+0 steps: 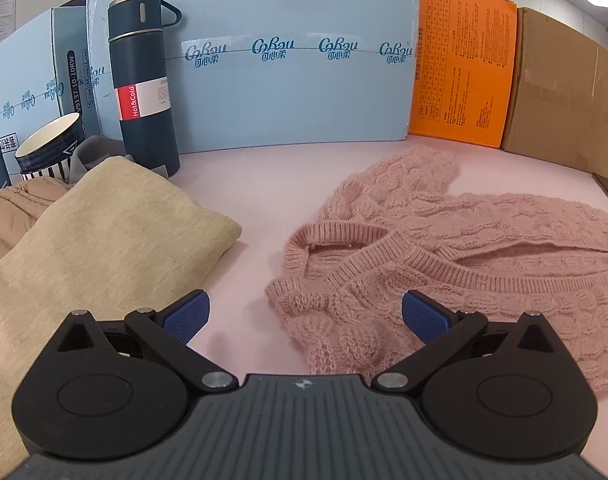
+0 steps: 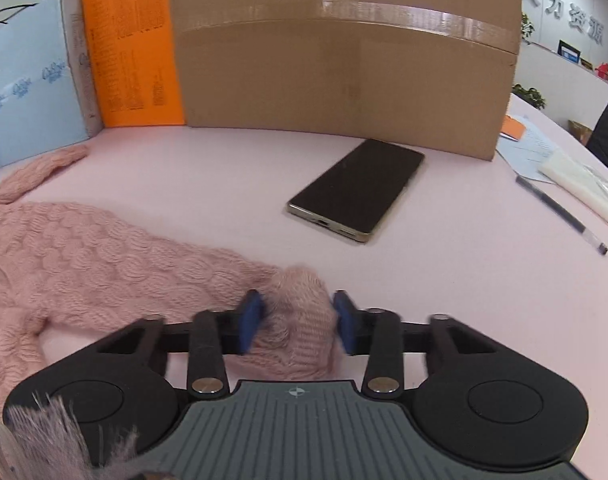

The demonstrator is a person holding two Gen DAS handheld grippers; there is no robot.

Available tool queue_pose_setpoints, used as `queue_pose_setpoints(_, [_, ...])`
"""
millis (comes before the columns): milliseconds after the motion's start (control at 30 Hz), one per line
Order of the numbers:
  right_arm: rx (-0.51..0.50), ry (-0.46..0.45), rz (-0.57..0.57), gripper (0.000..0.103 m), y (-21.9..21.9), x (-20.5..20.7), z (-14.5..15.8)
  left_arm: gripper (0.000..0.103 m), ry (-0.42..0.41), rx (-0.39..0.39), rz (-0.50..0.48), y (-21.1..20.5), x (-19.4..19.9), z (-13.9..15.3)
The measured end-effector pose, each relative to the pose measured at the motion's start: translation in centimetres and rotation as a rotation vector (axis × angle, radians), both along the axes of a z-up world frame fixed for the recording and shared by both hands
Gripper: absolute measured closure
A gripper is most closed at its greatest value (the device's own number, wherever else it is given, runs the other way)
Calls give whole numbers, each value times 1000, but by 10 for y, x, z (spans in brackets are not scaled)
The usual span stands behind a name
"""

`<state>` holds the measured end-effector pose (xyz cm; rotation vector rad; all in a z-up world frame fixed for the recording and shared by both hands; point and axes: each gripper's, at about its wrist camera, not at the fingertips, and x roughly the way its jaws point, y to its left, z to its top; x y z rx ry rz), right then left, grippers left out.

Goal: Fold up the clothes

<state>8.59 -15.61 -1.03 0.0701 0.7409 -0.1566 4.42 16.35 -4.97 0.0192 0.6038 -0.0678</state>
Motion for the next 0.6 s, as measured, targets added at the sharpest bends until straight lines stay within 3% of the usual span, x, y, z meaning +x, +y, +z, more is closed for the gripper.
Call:
queue_pose_setpoints(167, [-306,-73,83,91,38,-10,16,0,-2,-1,9,1,-1,0])
queue_pose_setpoints(233, [-375,-80,82,91,43,-11,18,0,6,1,8,1,1,-1])
queue_pose_setpoints(300, [-399,-25,60,90,40,-5,12,0,28,2,7,1,4,-3])
queue_pose_setpoints(333, [-403,12,43,81,36,-2,6,0,47,2,8,2,7,-5])
queue_pose_setpoints(367, [-406,48,24,66,31,1,-1,0,69,-1,9,3,11,-6])
queue_pose_setpoints(467, [-430,39,-30,39,26,-2,-4,0,88,-17,13,7,14,-8])
queue_pose_setpoints(600, [-454,-83,-114,38,31,-23,17,0,70,-12,12,6,10,-7])
